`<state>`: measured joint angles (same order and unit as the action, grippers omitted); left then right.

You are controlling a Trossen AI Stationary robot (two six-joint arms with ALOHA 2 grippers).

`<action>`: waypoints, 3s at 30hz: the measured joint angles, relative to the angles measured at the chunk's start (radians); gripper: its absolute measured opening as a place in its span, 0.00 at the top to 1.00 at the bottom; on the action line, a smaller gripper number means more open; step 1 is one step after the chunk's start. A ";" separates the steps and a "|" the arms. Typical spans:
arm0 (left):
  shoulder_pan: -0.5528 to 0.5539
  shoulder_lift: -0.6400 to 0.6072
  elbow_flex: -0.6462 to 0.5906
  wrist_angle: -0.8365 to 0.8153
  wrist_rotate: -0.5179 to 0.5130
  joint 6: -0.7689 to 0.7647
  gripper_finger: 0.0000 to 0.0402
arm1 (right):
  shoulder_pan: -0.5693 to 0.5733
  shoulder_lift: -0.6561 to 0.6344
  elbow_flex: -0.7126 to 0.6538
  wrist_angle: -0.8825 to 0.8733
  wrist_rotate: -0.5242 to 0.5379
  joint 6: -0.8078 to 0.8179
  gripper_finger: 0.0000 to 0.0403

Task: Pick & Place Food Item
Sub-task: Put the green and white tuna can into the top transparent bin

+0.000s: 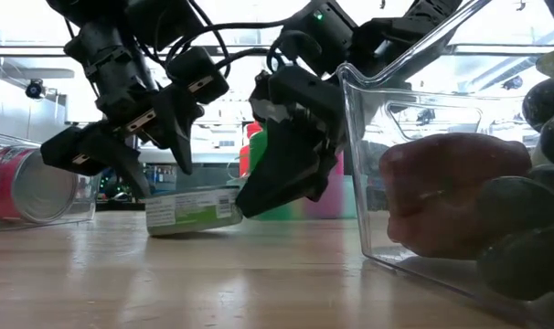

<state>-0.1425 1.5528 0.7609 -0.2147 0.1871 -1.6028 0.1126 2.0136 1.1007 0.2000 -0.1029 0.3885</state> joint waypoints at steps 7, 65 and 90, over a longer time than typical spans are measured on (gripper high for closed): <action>0.000 -0.001 0.000 -0.018 0.000 -0.002 0.46 | 0.004 0.000 0.012 -0.002 0.007 -0.003 0.67; 0.002 0.001 0.001 0.085 -0.038 0.008 0.46 | 0.017 -0.016 0.092 0.038 -0.139 -0.064 0.67; 0.002 -0.153 -0.007 0.094 0.179 -0.016 0.47 | 0.045 -0.048 0.093 0.110 -0.159 -0.130 0.67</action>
<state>-0.1406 1.3995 0.7536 -0.1209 0.3663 -1.6184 0.1580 1.9657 1.1933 0.3099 -0.2623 0.2586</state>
